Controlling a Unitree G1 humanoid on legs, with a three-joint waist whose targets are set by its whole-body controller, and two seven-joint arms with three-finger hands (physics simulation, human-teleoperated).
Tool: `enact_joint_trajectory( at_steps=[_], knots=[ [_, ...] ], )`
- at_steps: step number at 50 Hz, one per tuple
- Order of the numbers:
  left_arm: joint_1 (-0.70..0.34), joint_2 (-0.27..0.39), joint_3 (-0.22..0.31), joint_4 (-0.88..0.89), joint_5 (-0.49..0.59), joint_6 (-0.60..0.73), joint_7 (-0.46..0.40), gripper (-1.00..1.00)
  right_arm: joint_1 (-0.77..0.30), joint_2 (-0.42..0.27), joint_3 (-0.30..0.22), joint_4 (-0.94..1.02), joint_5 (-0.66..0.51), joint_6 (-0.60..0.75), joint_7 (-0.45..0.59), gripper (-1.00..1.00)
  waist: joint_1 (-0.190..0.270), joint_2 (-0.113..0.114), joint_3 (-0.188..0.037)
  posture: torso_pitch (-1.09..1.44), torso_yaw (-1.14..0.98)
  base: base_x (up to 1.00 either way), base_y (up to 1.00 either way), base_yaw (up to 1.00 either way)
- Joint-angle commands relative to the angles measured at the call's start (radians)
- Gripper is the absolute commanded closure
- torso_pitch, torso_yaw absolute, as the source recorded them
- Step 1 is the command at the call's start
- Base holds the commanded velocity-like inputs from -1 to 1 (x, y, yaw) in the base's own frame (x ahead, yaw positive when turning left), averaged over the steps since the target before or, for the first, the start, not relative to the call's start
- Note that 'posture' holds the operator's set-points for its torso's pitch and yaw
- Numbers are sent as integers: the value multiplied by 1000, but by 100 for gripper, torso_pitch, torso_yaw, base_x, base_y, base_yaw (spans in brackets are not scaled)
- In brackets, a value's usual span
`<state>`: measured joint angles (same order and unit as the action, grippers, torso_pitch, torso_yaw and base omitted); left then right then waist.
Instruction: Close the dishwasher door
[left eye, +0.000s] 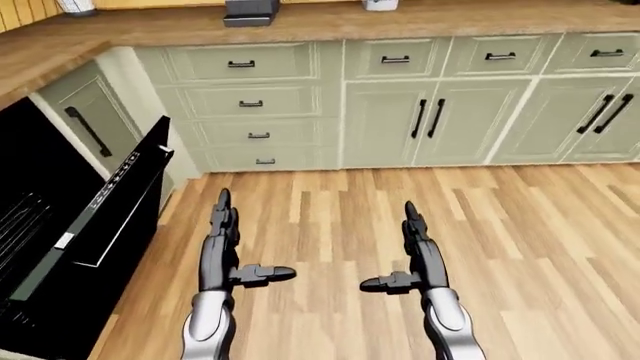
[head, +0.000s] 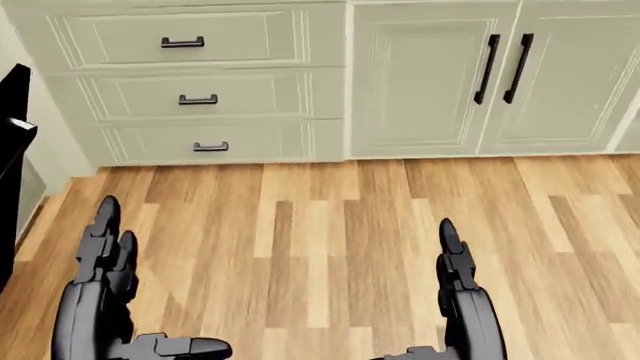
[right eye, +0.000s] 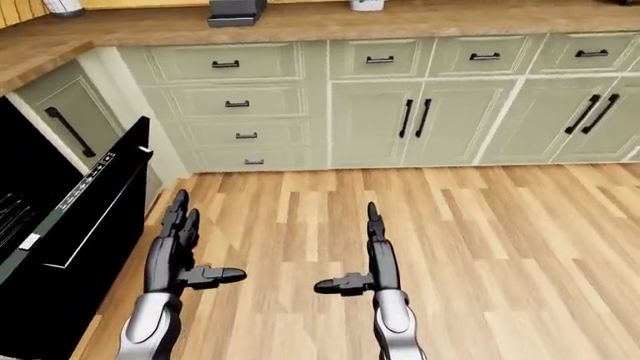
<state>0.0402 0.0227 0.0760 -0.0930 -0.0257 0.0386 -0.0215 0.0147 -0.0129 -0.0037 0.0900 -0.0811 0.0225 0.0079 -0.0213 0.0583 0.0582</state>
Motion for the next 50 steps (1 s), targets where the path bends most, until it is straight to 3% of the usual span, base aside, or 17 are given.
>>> enact_joint_trajectory(
  at_steps=[1,2,3,4,6,8,12,15,16,21,26,29,33,35,36,39,50],
  knots=[
    [-13,6,7,-39,-1,-27,3,-100,-16,2,4,-48,1,-31,2,-100,5,11,-16,0,0,0,0,-79],
    [-11,6,8,-42,-2,-25,2,-100,-14,3,4,-50,1,-31,2,-100,9,46,-30,0,0,0,0,-76],
    [-12,7,9,-44,-3,-24,2,-100,-12,3,4,-53,1,-31,3,-100,11,49,-46,0,0,-1,0,-74],
    [-10,6,9,-45,-3,-25,2,-100,-12,2,3,-54,2,-31,3,-100,23,26,-20,0,0,-1,0,-77],
    [-12,7,9,-45,-3,-23,1,-100,-13,3,3,-54,2,-30,3,-100,22,28,-23,0,0,-1,0,-61],
    [-14,7,11,-44,-4,-23,1,-100,-17,4,4,-56,-6,-28,-6,-100,18,9,-42,0,0,0,0,-1],
    [-14,7,11,-44,-4,-23,1,-100,-17,3,4,-56,-3,-25,-4,-100,35,-46,-29,0,0,0,0,0],
    [-11,7,12,-53,-7,-19,0,-100,-12,3,6,-66,-4,-25,-3,-100,45,-124,-42,0,0,0,0,0],
    [-10,7,11,-52,-6,-20,0,-100,-14,3,4,-62,-4,-25,-5,-100,40,-84,-26,0,0,0,0,0],
    [-10,7,13,-57,-7,-16,-1,-100,-18,3,4,-58,-15,-12,-16,-100,31,-73,-63,0,0,0,3,0],
    [-6,6,12,-62,-7,-16,-2,-100,-16,3,5,-63,-17,-7,-17,-100,14,-94,-60,0,0,0,30,0],
    [-4,6,12,-64,-6,-18,-3,-100,-19,3,5,-57,-18,-12,-17,-100,11,-74,-49,0,0,0,31,0],
    [-2,6,12,-67,-7,-18,-4,-100,-17,4,6,-59,-17,-14,-16,-100,6,-12,-40,0,0,0,31,0],
    [1,5,11,-71,-7,-18,-4,-100,-16,3,5,-59,-17,-15,-16,-100,15,70,-64,0,0,0,30,0],
    [3,5,11,-74,-7,-17,-4,-100,-16,4,6,-61,-15,-16,-15,-100,20,1,-42,0,0,0,26,0],
    [5,3,9,-77,-6,-16,-5,-100,-16,5,7,-59,-15,-18,-16,-100,24,6,-48,0,0,0,22,0],
    [6,4,11,-81,-3,-17,-2,-100,-10,6,7,-75,-4,-16,-13,-100,20,-99,-38,0,0,0,19,0]
  ],
)
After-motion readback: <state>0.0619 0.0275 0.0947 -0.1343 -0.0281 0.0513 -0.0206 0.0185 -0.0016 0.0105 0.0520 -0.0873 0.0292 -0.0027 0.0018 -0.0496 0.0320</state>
